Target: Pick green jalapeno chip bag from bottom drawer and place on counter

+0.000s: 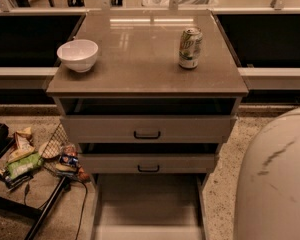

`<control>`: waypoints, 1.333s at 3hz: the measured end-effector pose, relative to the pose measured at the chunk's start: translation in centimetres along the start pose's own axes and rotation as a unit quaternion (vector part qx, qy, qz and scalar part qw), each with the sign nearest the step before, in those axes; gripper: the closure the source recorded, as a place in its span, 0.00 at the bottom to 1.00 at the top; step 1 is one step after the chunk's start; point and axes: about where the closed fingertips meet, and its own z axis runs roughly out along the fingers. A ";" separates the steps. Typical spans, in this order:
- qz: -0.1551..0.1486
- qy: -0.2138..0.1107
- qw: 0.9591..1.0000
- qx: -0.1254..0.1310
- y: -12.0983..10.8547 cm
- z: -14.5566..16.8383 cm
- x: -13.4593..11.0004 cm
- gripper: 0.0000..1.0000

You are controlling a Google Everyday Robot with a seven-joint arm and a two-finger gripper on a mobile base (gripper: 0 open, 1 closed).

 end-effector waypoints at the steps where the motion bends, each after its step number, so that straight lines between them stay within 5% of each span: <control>1: 0.033 0.000 0.999 -0.013 2.5 3.6 1.0 1.00; 4: 0.119 -0.016 0.991 -0.064 6.9 17.9 3.3 1.00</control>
Offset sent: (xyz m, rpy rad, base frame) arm 0.0954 0.0819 -0.1164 0.2367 0.0414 -0.0339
